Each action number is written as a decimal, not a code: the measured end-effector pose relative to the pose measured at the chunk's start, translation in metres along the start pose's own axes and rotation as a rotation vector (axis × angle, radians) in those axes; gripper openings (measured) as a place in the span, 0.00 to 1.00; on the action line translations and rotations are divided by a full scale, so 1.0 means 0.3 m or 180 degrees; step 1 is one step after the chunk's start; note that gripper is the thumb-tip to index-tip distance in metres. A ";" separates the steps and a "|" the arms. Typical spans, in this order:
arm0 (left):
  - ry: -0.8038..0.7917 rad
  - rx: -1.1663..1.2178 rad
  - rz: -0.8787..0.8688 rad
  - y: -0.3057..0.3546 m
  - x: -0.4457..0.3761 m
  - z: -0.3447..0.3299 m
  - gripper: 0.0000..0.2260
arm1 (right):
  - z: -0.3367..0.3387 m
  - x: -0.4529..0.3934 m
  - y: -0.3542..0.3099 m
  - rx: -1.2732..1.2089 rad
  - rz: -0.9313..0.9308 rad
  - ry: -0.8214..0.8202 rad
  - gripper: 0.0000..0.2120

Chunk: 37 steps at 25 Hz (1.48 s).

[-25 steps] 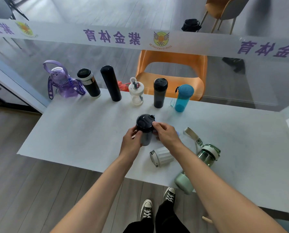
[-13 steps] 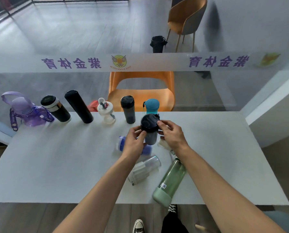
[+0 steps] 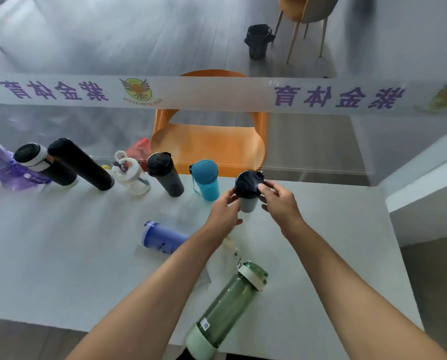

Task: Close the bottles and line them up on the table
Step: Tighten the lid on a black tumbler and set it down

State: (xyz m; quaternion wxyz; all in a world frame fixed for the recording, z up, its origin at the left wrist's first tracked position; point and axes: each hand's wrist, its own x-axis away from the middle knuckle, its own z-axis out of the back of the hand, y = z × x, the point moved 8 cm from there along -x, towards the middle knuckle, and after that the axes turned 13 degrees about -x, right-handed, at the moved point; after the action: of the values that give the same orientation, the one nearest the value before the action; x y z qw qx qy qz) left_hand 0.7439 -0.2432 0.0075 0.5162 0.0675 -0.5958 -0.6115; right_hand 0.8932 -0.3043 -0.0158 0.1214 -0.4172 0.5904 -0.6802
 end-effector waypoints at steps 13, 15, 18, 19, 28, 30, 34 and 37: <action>0.0042 -0.0024 0.0160 0.038 -0.184 -0.053 0.23 | 0.026 -0.196 -0.005 0.0083 -0.0123 -0.0011 0.10; 0.0047 -0.0027 0.0184 0.037 -0.187 -0.046 0.23 | 0.016 -0.198 -0.009 0.0095 -0.0115 -0.0023 0.08; -0.0006 -0.0102 0.0194 0.034 -0.185 -0.043 0.23 | 0.011 -0.199 -0.010 0.0132 -0.0095 -0.0044 0.08; -0.0011 -0.0155 0.0183 0.032 -0.183 -0.040 0.24 | 0.009 -0.198 -0.008 0.0156 -0.0098 -0.0052 0.09; 0.0232 -0.0168 0.0218 -0.202 0.008 0.110 0.15 | 0.024 -0.007 0.094 0.0188 -0.0276 0.0469 0.11; 0.0433 -0.0057 0.0377 -0.310 0.065 0.186 0.14 | -0.043 0.057 0.153 0.0367 -0.0360 0.0297 0.09; 0.1086 0.0481 0.0749 -0.493 0.159 0.382 0.10 | -0.267 0.128 0.211 0.0845 -0.0278 -0.0213 0.08; 0.1513 0.1128 0.1211 -0.632 0.188 0.505 0.09 | -0.479 0.160 0.229 0.1368 -0.0241 -0.0726 0.14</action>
State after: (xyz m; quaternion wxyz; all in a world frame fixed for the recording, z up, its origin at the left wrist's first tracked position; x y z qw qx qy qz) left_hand 0.5080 -0.2297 -0.0713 0.7255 0.1843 -0.5577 -0.3586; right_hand 0.7386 -0.2538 -0.0512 0.2476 -0.4777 0.3986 -0.7427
